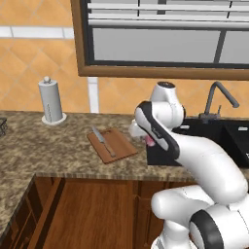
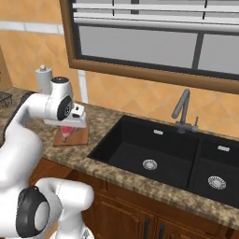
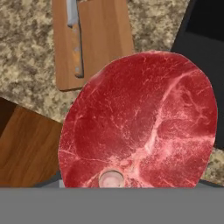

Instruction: Pick up the knife from the drawer and place it on the cutting board. Then place the meat from the plate to the cutting board.

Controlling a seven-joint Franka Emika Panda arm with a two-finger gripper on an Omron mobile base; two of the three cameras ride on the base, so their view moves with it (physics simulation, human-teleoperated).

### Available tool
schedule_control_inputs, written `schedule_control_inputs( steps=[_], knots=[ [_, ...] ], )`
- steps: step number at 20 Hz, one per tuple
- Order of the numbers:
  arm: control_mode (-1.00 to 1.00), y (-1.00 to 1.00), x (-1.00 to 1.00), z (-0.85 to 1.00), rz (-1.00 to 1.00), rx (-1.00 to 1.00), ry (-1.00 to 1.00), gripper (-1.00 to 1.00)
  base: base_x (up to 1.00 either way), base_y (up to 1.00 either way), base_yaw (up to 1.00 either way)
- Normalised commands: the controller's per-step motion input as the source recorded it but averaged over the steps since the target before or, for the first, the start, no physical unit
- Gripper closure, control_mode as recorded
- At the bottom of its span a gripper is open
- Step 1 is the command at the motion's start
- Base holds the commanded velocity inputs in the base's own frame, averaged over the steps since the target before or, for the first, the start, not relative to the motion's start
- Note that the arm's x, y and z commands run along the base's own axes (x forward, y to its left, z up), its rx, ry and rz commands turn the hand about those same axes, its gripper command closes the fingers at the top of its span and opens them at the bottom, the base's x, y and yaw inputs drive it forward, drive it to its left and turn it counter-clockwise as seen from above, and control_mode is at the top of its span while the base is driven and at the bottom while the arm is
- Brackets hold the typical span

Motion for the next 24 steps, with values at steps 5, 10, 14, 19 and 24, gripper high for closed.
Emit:
schedule_control_inputs(
  steps=[5, 10, 14, 19, 24],
  knots=[
    [-1.00, 0.67, 0.85, -0.17, 0.01, -0.02, 0.14, 1.00, 0.00, 0.00, 0.00],
    [-1.00, 0.37, 0.77, -0.48, 0.03, 0.00, 0.10, 1.00, 0.00, 0.00, 0.00],
    [-1.00, 0.04, 0.86, -0.64, 0.06, 0.01, 0.12, 1.00, 0.00, 0.00, 0.00],
    [-1.00, 0.03, 0.76, -0.61, 0.05, 0.01, 0.12, 1.00, 0.00, 0.00, 0.00],
    [-1.00, 0.18, 0.73, -0.50, 0.05, 0.00, 0.11, 1.00, 0.00, 0.00, 0.00]
  ],
)
